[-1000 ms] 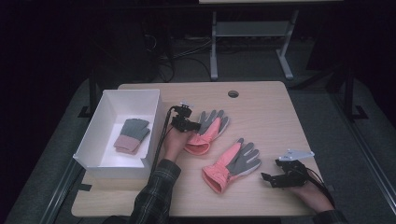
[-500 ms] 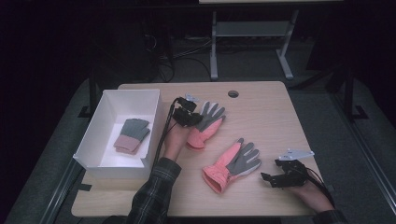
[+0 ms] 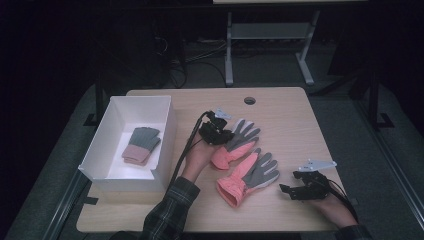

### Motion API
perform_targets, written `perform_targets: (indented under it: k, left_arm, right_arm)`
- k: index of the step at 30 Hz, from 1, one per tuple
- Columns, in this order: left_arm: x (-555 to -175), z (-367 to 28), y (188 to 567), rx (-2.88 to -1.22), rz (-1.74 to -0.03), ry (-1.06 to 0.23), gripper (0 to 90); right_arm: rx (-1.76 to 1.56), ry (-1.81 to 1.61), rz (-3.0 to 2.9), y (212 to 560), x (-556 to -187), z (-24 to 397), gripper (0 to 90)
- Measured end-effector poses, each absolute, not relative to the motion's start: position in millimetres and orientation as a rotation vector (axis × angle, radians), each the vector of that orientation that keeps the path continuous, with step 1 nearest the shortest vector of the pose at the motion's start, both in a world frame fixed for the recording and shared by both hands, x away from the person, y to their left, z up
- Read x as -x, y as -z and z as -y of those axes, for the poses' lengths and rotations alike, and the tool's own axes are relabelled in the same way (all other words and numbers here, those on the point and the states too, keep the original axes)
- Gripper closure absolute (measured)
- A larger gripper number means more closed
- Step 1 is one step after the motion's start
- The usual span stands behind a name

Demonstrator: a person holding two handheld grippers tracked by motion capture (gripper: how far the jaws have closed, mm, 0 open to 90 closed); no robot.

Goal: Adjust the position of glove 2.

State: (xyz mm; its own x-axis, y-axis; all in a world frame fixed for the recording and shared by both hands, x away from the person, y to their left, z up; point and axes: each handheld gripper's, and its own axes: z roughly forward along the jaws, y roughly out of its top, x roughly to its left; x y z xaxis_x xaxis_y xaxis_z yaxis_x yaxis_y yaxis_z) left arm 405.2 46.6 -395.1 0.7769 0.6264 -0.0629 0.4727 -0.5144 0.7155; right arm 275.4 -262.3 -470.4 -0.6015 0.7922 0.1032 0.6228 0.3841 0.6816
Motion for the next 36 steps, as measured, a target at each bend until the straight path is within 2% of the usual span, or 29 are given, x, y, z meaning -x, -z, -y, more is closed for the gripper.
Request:
perform_targets:
  k: [2,5,7,17,28,32,36]
  left_arm:
    - [-403,-44,396,-2.217,-0.807,-0.253,79.8]
    - [-403,-44,396,-2.214,-0.809,-0.245,80.2]
    - [-404,-45,396,-2.216,-0.806,-0.241,80.4]
    - [-399,-48,394,-2.219,-0.791,-0.227,80.6]
    - [-371,-42,389,-2.156,-0.700,-0.100,78.9]
    - [-364,-33,398,-2.162,-0.669,0.010,77.8]
    - [-363,-30,408,-2.170,-0.669,0.034,77.3]
  right_arm:
    - [-1.245,-1.046,-2.395,465,-275,262,48.2]
    - [-1.252,-1.129,-2.388,450,-275,257,81.3]
    - [-1.244,-1.198,-2.417,445,-275,249,89.9]
    - [-1.083,-1.198,-2.524,452,-288,176,90.0]
    - [-1.093,-1.159,-2.528,459,-295,167,90.0]
    - [-1.090,-1.153,-2.511,458,-297,164,90.0]
    - [-1.103,-1.159,-2.497,457,-297,166,90.0]
